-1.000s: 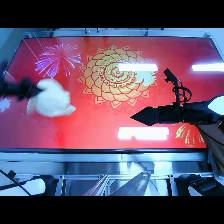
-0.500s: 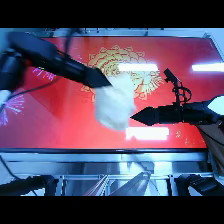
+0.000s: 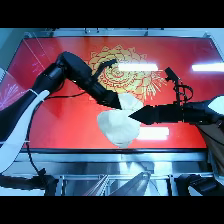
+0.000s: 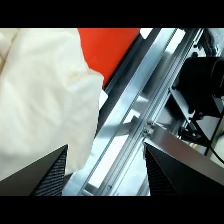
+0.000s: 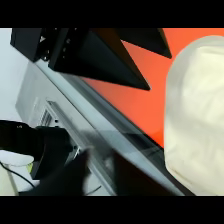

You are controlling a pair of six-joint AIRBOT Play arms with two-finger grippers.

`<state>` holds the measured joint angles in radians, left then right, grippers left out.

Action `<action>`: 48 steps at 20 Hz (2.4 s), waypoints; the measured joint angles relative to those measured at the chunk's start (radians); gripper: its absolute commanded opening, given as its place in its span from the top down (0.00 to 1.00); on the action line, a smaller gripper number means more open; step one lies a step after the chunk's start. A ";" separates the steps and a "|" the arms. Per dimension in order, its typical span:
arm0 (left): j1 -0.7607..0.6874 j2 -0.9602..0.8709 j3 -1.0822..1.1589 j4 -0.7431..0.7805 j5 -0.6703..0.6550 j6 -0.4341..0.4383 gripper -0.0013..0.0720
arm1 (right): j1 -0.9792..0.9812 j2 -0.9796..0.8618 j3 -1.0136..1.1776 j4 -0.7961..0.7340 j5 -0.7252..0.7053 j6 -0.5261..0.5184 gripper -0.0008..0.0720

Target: Fold the shirts.

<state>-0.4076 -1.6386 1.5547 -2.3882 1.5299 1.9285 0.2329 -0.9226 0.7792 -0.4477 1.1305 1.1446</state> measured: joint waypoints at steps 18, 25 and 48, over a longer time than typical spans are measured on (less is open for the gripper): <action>0.268 -0.037 -0.635 -0.252 -0.330 0.205 0.57 | -0.238 -0.647 0.005 0.012 -0.115 -0.066 0.49; 0.196 -0.154 -0.401 -0.272 -0.233 0.194 0.96 | -0.223 -0.671 0.063 0.218 -0.079 -0.258 0.96; 0.500 0.457 -0.269 -0.049 -0.075 0.020 0.96 | -0.565 -0.084 0.227 0.032 0.124 -0.123 0.96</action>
<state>0.0921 -1.1820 1.2858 -2.4371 1.4551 1.9484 -0.3325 -1.0065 1.0065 -0.4152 1.2545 1.0214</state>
